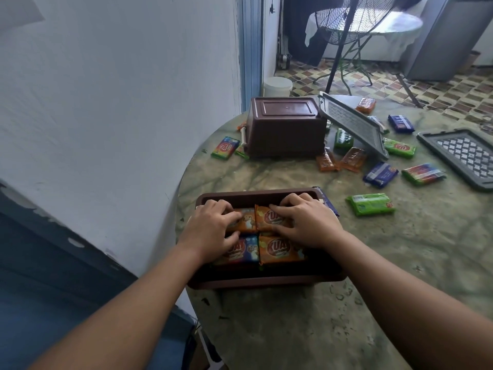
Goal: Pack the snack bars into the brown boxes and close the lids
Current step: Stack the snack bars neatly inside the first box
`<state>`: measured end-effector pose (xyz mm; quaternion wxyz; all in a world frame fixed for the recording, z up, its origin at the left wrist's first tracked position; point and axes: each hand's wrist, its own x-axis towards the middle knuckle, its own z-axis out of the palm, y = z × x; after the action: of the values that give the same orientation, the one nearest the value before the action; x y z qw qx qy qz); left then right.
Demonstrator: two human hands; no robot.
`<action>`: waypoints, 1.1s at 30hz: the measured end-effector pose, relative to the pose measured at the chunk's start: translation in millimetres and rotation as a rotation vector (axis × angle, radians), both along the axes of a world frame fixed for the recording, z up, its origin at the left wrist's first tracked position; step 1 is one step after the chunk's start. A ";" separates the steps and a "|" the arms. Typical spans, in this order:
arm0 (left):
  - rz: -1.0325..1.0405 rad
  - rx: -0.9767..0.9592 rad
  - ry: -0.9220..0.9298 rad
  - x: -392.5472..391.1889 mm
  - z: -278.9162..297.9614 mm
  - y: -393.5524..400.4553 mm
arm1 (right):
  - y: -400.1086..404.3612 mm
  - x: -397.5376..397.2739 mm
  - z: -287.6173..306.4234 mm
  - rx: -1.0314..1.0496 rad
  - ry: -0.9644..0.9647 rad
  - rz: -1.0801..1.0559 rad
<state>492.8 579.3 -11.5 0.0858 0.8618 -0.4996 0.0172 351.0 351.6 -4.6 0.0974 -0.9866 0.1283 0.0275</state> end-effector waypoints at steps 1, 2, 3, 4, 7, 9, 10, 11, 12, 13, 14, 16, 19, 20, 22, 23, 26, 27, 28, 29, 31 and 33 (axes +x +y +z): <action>-0.004 0.002 -0.005 -0.1 0.5 -0.5 | -0.4 0.1 0.6 0.002 -0.001 0.001; -0.006 0.005 -0.011 -0.2 0.8 -0.8 | -0.7 0.0 0.5 0.003 -0.004 0.002; -0.008 0.009 -0.014 0.0 0.8 -1.1 | -1.0 -0.6 0.9 0.002 -0.007 0.001; -0.009 0.012 -0.016 0.4 0.7 -1.2 | -1.2 -0.9 1.0 0.003 -0.009 -0.002; -0.009 0.030 -0.006 1.7 0.0 -1.3 | -0.2 -1.2 1.6 0.015 -0.026 -0.005; 0.009 -0.001 0.033 1.1 1.3 -2.4 | 0.9 -1.9 0.1 0.044 -0.077 -0.018; 0.025 -0.036 0.063 0.7 2.2 -2.8 | 1.3 -3.1 -1.0 0.083 -0.129 -0.032; 0.040 -0.075 0.092 1.2 3.6 -4.0 | 1.1 -3.9 -1.9 0.143 -0.207 -0.054; 0.051 -0.111 0.111 1.2 4.9 -6.7 | 0.3 -5.0 -2.4 0.215 -0.306 -0.080; 0.059 -0.140 0.119 0.3 6.9 -11.3 | -0.9 -6.0 -2.1 0.286 -0.414 -0.108; 0.059 -0.164 0.127 -1.8 11.0 -18.3 | -2.2 -6.2 -1.1 0.337 -0.520 -0.144; 0.047 -0.220 0.168 -9.2 22.8 -43.6 | -7.1 -7.5 3.1 0.367 -0.673 -0.237; -0.002 -0.292 0.203 -28.2 44.3 -104.1 | -27.9 -15.8 5.4 0.336 -0.749 -0.358; -0.018 -0.309 0.215 -34.5 50.7 -123.2 | -36.8 -19.9 4.7 0.325 -0.749 -0.387; -0.052 -0.328 0.253 -51.0 59.2 -165.0 | -62.4 -35.2 1.7 0.303 -0.726 -0.458; -0.064 -0.331 0.274 -59.5 61.1 -184.5 | -76.6 -43.5 -1.1 0.285 -0.696 -0.493; -0.050 -0.309 0.386 -87.4 58.4 -237.3 | -117.4 -68.7 -13.3 0.219 -0.488 -0.572; -0.017 -0.282 0.442 -96.4 55.1 -253.1 | -129.4 -75.9 -17.6 0.198 -0.392 -0.575; 0.030 -0.245 0.498 -105.2 50.5 -268.4 | -140.8 -82.5 -21.5 0.178 -0.295 -0.566; 0.090 -0.197 0.553 -113.4 45.3 -282.8 | -151.6 -88.2 -25.7 0.162 -0.203 -0.551; 0.239 -0.094 0.646 -124.7 33.8 -304.6 | -167.1 -95.0 -32.0 0.145 -0.056 -0.512; 0.395 0.032 0.687 -130.6 22.7 -321.2 | -180.0 -97.4 -38.3 0.148 0.039 -0.479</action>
<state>362.2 258.1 11.3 0.2295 0.8982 -0.2667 -0.2636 253.6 171.6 -42.9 0.1708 -0.9174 0.3580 0.0321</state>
